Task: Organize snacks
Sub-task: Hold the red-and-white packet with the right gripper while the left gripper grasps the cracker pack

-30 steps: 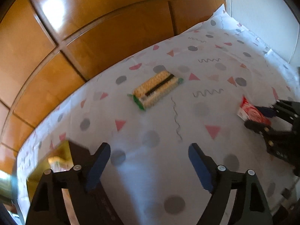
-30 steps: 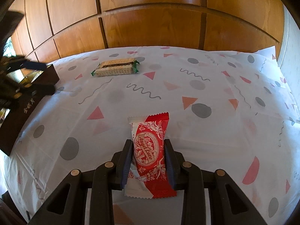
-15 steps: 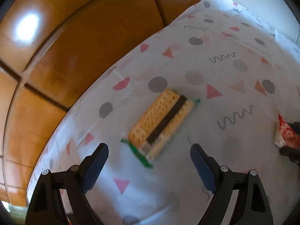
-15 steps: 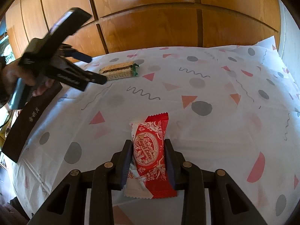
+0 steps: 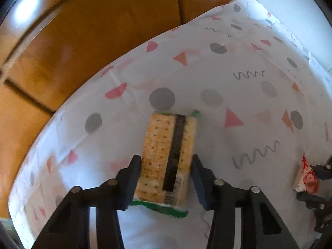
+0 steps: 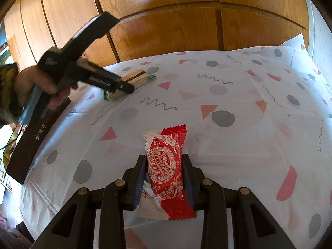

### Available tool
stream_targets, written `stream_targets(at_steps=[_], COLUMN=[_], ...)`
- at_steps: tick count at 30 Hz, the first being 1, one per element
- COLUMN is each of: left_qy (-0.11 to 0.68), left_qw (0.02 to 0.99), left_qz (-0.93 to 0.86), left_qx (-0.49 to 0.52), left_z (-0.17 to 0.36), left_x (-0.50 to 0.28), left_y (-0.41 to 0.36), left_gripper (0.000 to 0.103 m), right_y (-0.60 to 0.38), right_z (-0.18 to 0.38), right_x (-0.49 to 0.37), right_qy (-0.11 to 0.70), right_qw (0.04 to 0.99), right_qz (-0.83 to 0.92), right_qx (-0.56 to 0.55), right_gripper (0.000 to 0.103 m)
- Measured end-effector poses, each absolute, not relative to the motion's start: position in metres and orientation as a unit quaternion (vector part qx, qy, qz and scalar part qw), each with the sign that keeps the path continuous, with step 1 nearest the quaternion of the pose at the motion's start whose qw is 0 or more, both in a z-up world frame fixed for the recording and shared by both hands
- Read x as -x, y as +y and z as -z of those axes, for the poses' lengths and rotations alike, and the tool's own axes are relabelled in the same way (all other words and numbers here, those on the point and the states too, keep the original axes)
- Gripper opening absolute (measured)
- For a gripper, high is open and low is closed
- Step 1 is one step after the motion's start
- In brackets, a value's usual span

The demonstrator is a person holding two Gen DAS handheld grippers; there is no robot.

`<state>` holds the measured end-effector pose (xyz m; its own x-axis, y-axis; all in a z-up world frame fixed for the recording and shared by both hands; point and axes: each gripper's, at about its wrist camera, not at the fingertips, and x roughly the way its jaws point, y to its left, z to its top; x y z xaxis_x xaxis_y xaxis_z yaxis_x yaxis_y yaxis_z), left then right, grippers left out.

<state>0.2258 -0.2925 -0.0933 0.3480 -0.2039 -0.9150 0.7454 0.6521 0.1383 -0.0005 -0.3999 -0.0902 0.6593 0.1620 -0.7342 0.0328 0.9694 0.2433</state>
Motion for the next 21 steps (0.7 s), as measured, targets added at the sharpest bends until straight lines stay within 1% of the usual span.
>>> stream_targets(at_steps=[2, 5, 9, 13, 16, 21], left_qy=[0.491, 0.493, 0.474, 0.464, 0.465, 0.45], left_qw=[0.779, 0.789, 0.808, 0.827, 0.833, 0.84], left_qz=[0.302, 0.291, 0.28, 0.258, 0.249, 0.243], left_qx=[-0.248, -0.223, -0.211, -0.184, -0.164, -0.18], left_z=[0.09, 0.083, 0.071, 0.07, 0.076, 0.096], left_x=[-0.214, -0.182, -0.125, -0.077, -0.051, -0.031], left_y=[-0.281, -0.262, -0.235, -0.205, -0.189, -0.189], left_gripper=[0.047, 0.047, 0.047, 0.047, 0.046, 0.047], right_y=[-0.401, -0.401, -0.399, -0.396, -0.392, -0.39], right_z=[0.09, 0.09, 0.089, 0.089, 0.088, 0.088], right_x=[0.0, 0.0, 0.0, 0.0, 0.001, -0.001], right_qy=[0.411, 0.412, 0.413, 0.415, 0.417, 0.42], right_qw=[0.903, 0.903, 0.904, 0.904, 0.904, 0.904], right_qz=[-0.036, -0.035, -0.032, -0.026, -0.02, -0.013], right_qx=[-0.118, -0.116, -0.11, -0.101, -0.088, -0.075], right_gripper=[0.034, 0.034, 0.034, 0.034, 0.034, 0.034])
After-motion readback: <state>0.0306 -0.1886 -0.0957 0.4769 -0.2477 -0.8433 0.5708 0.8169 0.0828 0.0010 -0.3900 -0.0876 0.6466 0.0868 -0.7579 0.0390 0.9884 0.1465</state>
